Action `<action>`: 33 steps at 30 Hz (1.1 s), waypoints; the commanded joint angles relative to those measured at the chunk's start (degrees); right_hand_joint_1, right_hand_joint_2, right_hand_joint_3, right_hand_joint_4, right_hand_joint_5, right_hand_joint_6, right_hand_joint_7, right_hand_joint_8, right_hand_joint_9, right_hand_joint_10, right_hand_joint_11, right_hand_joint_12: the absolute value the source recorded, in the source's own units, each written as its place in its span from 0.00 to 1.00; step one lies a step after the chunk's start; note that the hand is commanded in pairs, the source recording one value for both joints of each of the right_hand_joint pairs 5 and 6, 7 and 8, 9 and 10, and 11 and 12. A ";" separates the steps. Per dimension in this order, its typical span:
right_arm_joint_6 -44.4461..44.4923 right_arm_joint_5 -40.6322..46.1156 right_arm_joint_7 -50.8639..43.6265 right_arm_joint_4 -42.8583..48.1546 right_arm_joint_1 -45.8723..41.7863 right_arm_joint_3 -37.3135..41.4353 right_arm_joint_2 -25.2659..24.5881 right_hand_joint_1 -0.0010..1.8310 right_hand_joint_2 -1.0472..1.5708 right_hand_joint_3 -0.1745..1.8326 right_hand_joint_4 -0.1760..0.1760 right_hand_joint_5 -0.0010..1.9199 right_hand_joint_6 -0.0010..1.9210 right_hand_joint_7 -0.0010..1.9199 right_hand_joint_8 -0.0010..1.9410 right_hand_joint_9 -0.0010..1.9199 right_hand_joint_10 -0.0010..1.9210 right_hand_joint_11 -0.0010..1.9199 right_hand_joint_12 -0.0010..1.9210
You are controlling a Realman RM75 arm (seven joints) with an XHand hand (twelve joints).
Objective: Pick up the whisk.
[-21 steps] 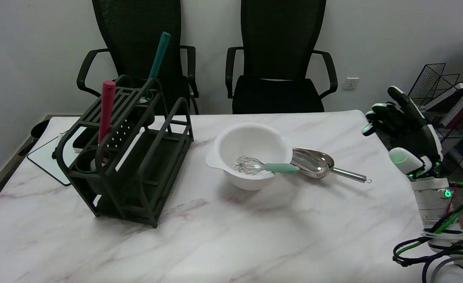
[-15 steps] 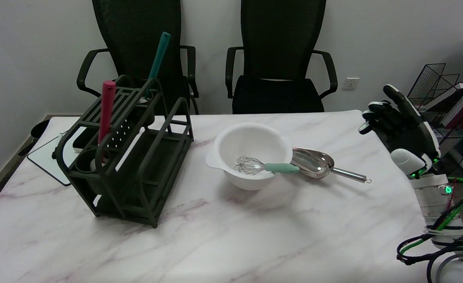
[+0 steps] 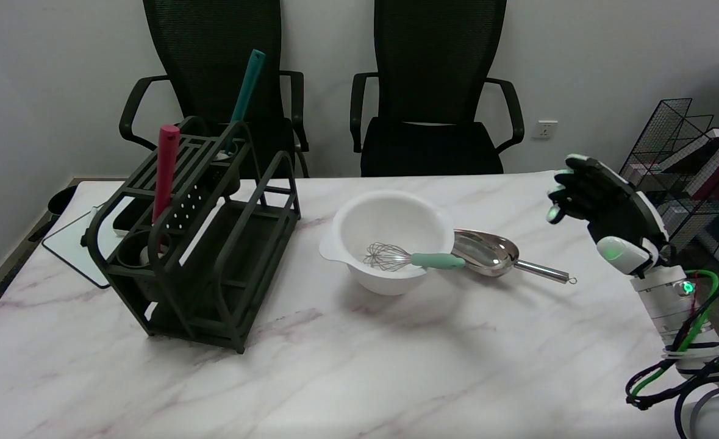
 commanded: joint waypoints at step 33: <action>-0.18 23.38 -61.85 -34.38 -7.65 -14.51 -16.91 0.60 0.47 0.60 0.50 0.35 0.35 0.46 0.45 0.40 0.40 0.44 0.44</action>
